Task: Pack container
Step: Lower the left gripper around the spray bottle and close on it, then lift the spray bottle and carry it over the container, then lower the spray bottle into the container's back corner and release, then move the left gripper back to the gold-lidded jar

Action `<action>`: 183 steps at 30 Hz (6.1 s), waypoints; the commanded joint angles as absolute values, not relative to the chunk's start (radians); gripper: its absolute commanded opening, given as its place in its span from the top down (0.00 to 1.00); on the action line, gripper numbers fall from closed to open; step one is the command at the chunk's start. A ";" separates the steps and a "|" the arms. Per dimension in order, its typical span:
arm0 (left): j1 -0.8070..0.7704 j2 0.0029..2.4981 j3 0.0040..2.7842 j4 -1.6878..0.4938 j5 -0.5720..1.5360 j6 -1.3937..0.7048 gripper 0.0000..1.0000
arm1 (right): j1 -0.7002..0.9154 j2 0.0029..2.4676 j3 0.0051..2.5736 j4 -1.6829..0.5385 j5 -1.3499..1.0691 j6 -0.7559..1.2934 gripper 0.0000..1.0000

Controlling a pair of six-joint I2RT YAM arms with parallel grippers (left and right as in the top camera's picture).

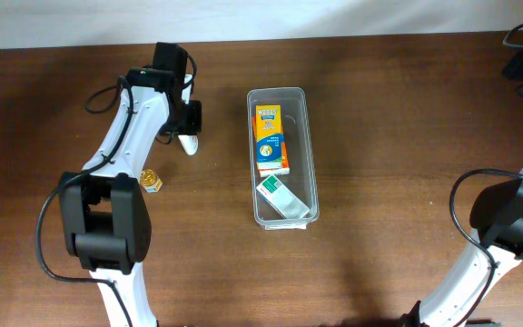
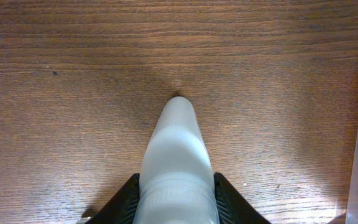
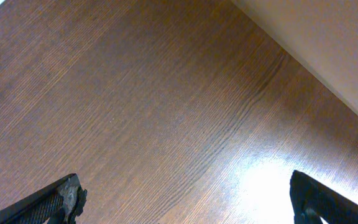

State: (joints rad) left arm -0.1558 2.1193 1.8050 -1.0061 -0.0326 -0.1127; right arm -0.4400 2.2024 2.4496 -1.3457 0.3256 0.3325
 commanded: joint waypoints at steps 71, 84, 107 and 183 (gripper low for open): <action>-0.569 2.292 2.356 -1.181 0.046 -0.419 0.85 | -0.445 2.210 2.444 -1.346 0.345 0.329 0.01; -0.570 2.377 2.356 -1.183 0.030 -0.418 0.84 | -0.445 2.210 2.444 -1.346 0.345 0.329 0.02; -0.569 2.432 2.356 -1.083 0.030 -0.414 0.67 | -0.445 2.210 2.444 -1.346 0.345 0.329 0.02; -0.057 2.176 2.359 -1.688 0.038 -0.119 0.01 | -0.445 2.210 2.444 -1.346 0.345 0.329 0.02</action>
State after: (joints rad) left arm -0.0635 2.1983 2.4313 -1.6863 -0.0322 -0.1085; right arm -0.4400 2.2024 2.4493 -1.3457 0.3260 0.3321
